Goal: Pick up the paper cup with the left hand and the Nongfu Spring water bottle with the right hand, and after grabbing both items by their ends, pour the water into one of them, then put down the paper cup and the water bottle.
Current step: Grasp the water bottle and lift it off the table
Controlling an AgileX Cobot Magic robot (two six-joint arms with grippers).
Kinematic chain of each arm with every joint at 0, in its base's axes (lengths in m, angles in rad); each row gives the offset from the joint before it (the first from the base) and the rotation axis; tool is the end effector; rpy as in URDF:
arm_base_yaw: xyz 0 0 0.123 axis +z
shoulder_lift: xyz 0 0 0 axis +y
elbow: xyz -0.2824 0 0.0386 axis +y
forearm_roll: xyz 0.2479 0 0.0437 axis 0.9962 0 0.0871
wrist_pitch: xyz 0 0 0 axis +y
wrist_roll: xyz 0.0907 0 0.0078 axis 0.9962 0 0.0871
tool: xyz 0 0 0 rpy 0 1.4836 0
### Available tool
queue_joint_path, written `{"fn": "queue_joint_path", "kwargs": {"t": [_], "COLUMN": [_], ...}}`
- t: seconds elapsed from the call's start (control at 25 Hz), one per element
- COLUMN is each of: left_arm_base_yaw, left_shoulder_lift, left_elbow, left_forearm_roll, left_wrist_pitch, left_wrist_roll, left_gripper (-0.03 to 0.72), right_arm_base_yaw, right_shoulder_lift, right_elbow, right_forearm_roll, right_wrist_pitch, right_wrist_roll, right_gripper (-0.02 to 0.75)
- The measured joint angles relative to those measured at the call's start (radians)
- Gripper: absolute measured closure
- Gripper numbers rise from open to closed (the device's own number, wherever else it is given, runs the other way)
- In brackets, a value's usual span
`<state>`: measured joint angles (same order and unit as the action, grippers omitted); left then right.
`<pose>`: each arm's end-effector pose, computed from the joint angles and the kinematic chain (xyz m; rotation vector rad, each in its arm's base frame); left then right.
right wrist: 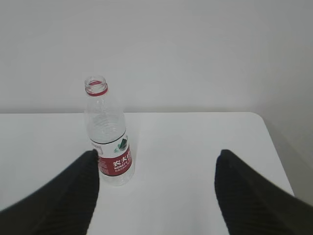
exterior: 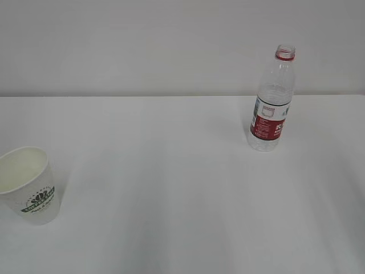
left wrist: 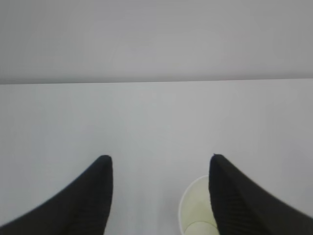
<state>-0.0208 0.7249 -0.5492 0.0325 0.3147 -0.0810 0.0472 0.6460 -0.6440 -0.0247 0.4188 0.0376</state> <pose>0.1496 -0.0022 0.3030 -0.0355 1.9737 -0.0363 0.1316 0.0053 0.3371 -0.0238 1.9043 0.0326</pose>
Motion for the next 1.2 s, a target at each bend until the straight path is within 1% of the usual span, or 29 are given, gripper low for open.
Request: {"fn": "queue_joint_path", "kwargs": {"t": [0.16,0.28,0.6,0.72,1.0,1.12,1.2], "left_arm_base_yaw": [0.000,0.000,0.000,0.000,0.000,0.000,0.000], "left_shoulder_lift": [0.015,0.047,0.170,0.186,0.190,0.207,0.222], "left_elbow": [0.000,0.000,0.000,0.000,0.000,0.002,0.023], "left_forearm_roll": [0.000,0.000,-0.002,-0.002,-0.004,-0.004,-0.004], "left_wrist_pitch": [-0.021,-0.071,-0.228,-0.273,-0.386,-0.418,-0.469], "left_wrist_roll": [0.000,0.000,0.000,0.000,0.000,0.000,0.000], "left_gripper": [0.237,0.237,0.237,0.237,0.237,0.237,0.237], "right_arm_base_yaw": [0.000,0.000,0.000,0.000,0.000,0.000,0.000], "right_shoulder_lift": [0.025,0.052,0.166,0.206,0.280,0.311,0.328], "right_elbow": [-0.010,-0.011,-0.011,-0.011,-0.011,-0.011,-0.011], "right_forearm_roll": [0.000,0.000,0.013,0.013,0.014,0.004,-0.003], "right_wrist_pitch": [-0.011,-0.036,-0.173,-0.244,-0.470,-0.535,-0.552], "right_wrist_roll": [0.000,0.000,0.002,0.002,0.002,0.002,0.002], "right_gripper": [0.182,0.182,0.183,0.183,0.183,0.183,0.183]}}
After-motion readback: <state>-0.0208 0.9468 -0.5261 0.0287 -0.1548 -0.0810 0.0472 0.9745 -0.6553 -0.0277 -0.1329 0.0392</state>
